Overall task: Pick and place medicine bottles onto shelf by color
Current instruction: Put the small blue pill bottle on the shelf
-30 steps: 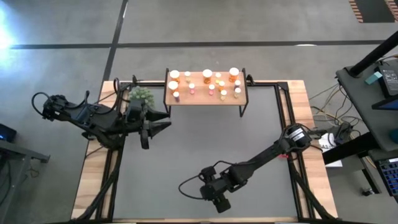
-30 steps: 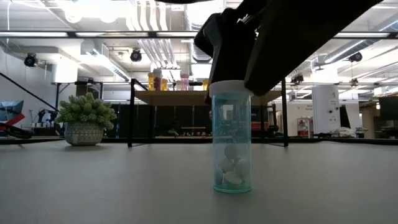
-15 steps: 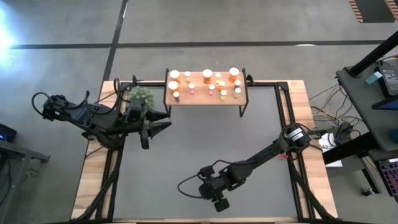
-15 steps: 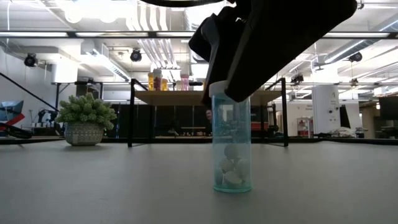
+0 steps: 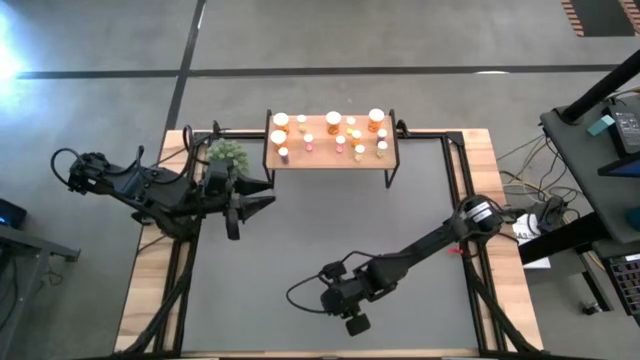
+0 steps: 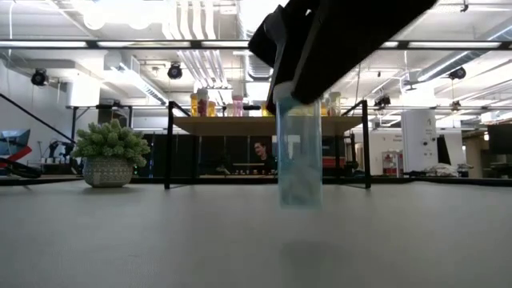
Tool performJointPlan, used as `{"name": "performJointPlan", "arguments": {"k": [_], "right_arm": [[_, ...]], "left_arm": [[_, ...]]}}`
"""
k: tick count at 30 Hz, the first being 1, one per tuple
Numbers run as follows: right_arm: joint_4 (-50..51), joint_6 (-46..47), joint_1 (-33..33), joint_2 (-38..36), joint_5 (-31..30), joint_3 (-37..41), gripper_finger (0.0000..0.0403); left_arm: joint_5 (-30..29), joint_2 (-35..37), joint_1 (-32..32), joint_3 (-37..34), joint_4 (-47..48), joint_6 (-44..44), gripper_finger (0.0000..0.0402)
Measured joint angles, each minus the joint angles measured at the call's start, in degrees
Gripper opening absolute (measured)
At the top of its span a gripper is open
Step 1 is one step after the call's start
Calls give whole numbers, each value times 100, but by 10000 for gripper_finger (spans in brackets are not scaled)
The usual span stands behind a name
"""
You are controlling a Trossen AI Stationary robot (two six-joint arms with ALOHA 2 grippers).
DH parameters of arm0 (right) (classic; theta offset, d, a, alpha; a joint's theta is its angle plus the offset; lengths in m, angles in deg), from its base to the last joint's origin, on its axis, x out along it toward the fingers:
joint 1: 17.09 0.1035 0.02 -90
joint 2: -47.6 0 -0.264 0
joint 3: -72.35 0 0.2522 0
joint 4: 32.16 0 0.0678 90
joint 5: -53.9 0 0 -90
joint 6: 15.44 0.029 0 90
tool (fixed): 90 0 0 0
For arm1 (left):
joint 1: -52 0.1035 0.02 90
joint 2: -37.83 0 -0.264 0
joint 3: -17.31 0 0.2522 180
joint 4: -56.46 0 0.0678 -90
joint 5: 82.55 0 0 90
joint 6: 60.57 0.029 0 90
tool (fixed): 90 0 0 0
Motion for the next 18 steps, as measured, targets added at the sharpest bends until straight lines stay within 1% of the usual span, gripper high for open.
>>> {"name": "performJointPlan", "arguments": {"k": [2,7,9,12,14,18], "right_arm": [[166,-12,-62,-118,-40,-7,121],[492,-152,-297,-449,-440,-7,116],[548,-149,-461,-629,-453,-13,118],[678,-97,-785,-893,-506,-13,124],[767,-89,-1031,-1087,-668,-13,126],[763,-37,-1628,-1504,-897,-13,121]], "left_arm": [[3,6,0,0,0,-1,162],[3,66,0,0,2,-2,162],[3,110,0,0,10,-2,162],[2,199,0,0,37,-2,162],[-1,252,0,0,29,3,162],[-61,367,0,0,30,343,162]]}}
